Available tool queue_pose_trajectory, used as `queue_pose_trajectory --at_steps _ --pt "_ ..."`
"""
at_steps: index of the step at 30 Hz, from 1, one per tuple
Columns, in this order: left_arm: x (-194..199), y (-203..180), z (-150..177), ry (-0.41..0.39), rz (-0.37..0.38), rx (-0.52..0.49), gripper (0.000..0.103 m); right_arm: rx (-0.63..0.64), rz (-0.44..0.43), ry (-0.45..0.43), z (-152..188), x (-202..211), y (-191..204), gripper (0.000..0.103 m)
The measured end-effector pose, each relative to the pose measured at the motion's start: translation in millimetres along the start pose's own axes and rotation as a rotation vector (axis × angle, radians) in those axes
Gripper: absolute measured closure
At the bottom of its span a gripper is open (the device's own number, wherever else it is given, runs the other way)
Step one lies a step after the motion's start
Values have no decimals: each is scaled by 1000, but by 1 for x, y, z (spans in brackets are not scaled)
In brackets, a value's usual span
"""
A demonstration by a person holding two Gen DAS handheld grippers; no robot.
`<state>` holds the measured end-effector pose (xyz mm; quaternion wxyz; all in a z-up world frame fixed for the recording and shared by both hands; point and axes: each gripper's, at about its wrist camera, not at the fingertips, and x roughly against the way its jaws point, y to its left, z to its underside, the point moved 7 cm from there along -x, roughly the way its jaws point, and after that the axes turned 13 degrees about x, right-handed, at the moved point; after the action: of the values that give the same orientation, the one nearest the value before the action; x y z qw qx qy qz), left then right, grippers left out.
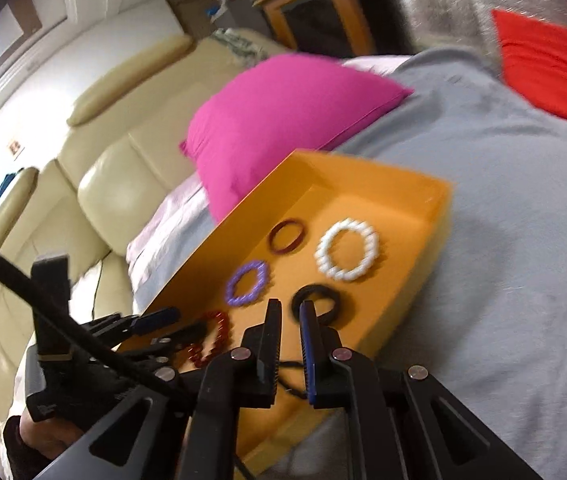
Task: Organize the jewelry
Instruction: 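Open both grippers to release the red bracelet and hair tie into the box, then move both open grippers back over the pink-white bracelet and silver bangle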
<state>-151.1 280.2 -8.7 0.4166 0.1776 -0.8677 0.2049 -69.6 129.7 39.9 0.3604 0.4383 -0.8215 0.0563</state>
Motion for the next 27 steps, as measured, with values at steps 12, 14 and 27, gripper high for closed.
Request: queue_pose_trajectory --at_steps 12,14,27 --pt "54 -81 -19 -299 106 -84 34 -236 158 -40 24 67 -108 90" --pt "60 -100 -15 -324 127 -117 32 -262 180 -47 30 80 -124 82" --pt "50 -217 36 -289 196 -335 29 -424 301 -58 87 148 -199 76"
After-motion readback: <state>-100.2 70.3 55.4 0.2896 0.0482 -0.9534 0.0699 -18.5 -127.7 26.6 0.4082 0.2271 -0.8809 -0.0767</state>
